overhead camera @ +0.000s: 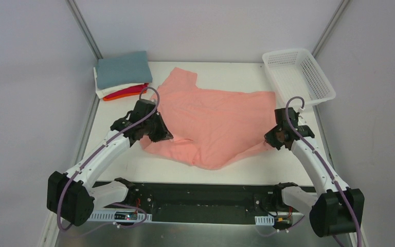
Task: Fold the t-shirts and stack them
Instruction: Fold the flattened tshirt in 1/3 of the way
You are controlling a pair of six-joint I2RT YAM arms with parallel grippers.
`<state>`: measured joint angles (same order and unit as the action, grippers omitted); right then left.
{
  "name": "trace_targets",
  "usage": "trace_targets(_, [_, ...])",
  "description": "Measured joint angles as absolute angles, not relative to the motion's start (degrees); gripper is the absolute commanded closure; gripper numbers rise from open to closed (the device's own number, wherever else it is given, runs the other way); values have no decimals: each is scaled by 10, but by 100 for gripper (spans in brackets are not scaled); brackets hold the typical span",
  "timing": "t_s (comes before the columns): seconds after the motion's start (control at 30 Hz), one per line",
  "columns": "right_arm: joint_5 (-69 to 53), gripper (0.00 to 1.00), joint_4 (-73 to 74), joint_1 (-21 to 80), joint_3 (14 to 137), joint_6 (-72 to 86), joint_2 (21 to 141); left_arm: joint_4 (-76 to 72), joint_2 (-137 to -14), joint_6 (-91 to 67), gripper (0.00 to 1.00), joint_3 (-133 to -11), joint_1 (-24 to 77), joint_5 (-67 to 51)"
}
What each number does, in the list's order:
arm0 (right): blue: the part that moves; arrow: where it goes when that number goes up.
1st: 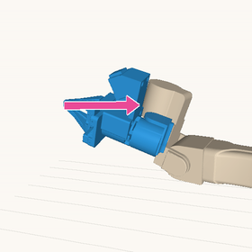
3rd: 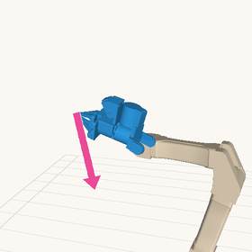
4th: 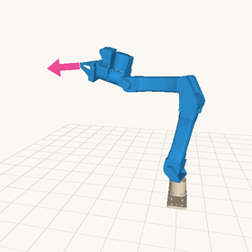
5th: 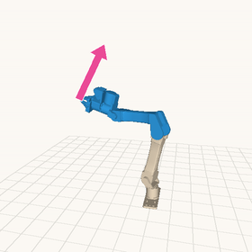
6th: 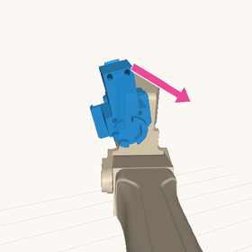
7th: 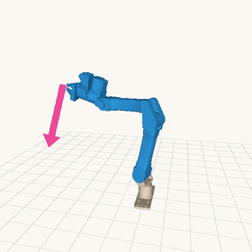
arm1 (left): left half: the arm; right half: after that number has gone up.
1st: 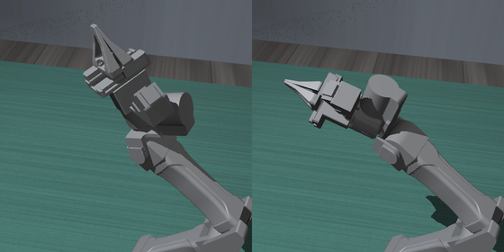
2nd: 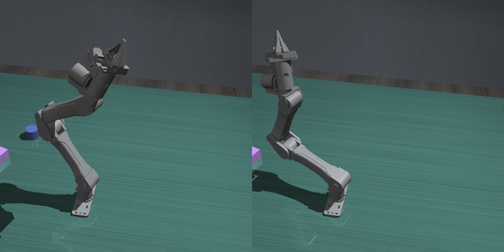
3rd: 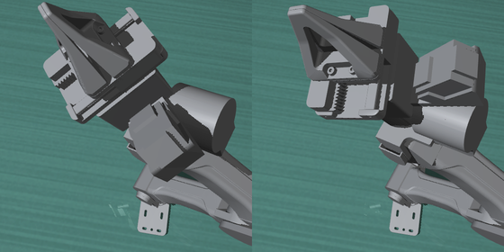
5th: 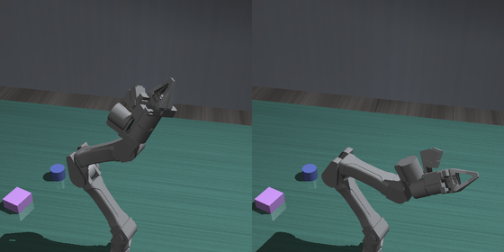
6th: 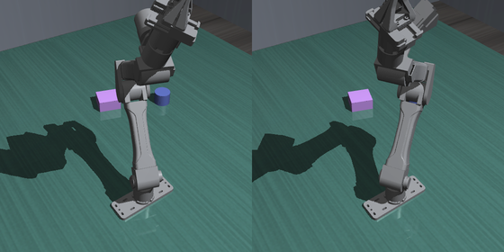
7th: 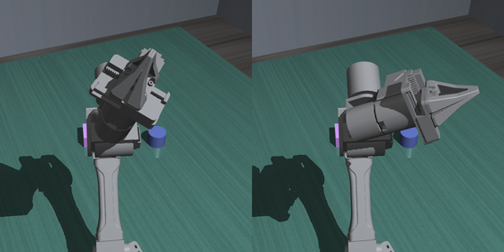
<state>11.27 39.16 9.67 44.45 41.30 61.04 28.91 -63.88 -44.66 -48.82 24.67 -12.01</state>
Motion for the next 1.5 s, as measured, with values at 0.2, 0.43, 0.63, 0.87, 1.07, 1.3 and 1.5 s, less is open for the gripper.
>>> trace_targets(0.2, [122,100,365,91,488,391,656,271,-658,-425,100,-508,200,-110])
trace_targets(0.43, [133,100,347,77,505,374,682,253,-658,-387,100,-528,182,-66])
trace_targets(0.63, [137,100,333,73,515,368,699,234,-665,-362,100,-550,163,-48])
trace_targets(0.87, [147,100,326,63,532,367,718,199,-697,-333,100,-561,149,-39])
trace_targets(1.07, [147,100,322,58,532,366,733,181,-735,-307,100,-575,141,-42])
trace_targets(1.3, [147,100,316,54,535,365,752,167,-780,-287,100,-595,124,-49])
trace_targets(1.5, [148,96,305,52,536,366,781,152,-846,-280,94,-616,103,-57])
